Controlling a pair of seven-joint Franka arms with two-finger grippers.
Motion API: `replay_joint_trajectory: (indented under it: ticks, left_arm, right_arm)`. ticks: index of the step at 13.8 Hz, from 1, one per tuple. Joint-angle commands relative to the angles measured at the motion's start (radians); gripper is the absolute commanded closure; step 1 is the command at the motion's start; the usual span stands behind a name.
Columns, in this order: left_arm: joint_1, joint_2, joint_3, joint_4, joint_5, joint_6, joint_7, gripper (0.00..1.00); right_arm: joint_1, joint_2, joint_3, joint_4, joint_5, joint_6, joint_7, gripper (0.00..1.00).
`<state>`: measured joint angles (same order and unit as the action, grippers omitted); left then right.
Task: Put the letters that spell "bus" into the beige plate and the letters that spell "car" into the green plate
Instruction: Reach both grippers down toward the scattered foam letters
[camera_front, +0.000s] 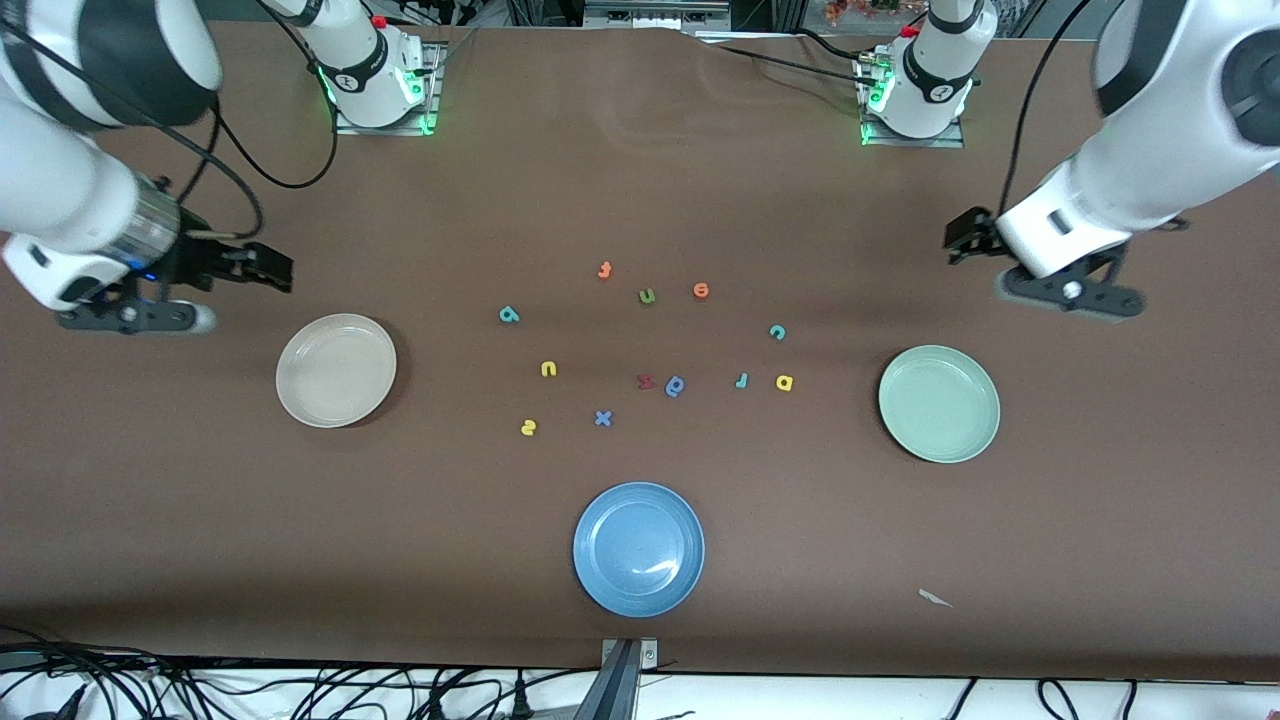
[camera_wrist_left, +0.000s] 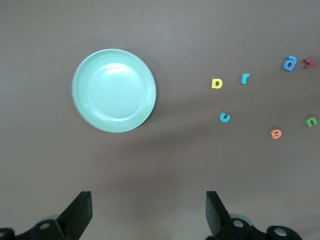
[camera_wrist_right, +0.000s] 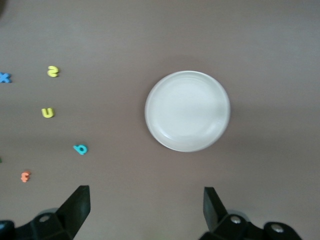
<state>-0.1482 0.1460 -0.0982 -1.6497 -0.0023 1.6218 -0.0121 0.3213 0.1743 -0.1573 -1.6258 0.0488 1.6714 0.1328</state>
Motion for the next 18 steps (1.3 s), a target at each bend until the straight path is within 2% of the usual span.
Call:
replay_joint_trajectory:
  ticks: [1, 4, 7, 8, 11, 13, 16, 18]
  left_arm:
    - [-0.077, 0.154, 0.009, 0.028, -0.01, 0.137, 0.023, 0.0]
    - [-0.157, 0.289, 0.009, 0.036, -0.015, 0.307, 0.021, 0.0]
    - [-0.237, 0.404, 0.009, 0.033, -0.004, 0.476, 0.02, 0.0]
    - [-0.234, 0.426, 0.011, 0.024, -0.002, 0.499, 0.023, 0.02]
    - [-0.226, 0.457, 0.009, -0.016, -0.018, 0.533, 0.04, 0.2]
    - [-0.222, 0.458, 0.009, -0.076, -0.006, 0.619, 0.044, 0.19]
    - [-0.217, 0.486, 0.011, -0.127, -0.004, 0.731, 0.044, 0.19]
    - [-0.212, 0.491, 0.011, -0.15, -0.004, 0.744, 0.044, 0.18]
  right_arm:
    - [0.038, 0.092, -0.007, 0.009, 0.103, 0.05, 0.005, 0.0]
    - [0.059, 0.186, -0.005, 0.014, 0.152, 0.121, -0.004, 0.0]
    - [0.159, 0.273, 0.005, 0.011, 0.149, 0.284, 0.086, 0.0]
    - [0.189, 0.306, 0.005, 0.012, 0.144, 0.347, 0.131, 0.0]
    - [0.255, 0.398, 0.007, 0.004, 0.152, 0.483, 0.148, 0.0]
    - [0.307, 0.441, 0.005, -0.014, 0.149, 0.591, 0.282, 0.0]
    - [0.334, 0.5, 0.005, -0.012, 0.132, 0.643, 0.297, 0.0]
    - [0.355, 0.533, 0.005, -0.011, 0.129, 0.65, 0.283, 0.0]
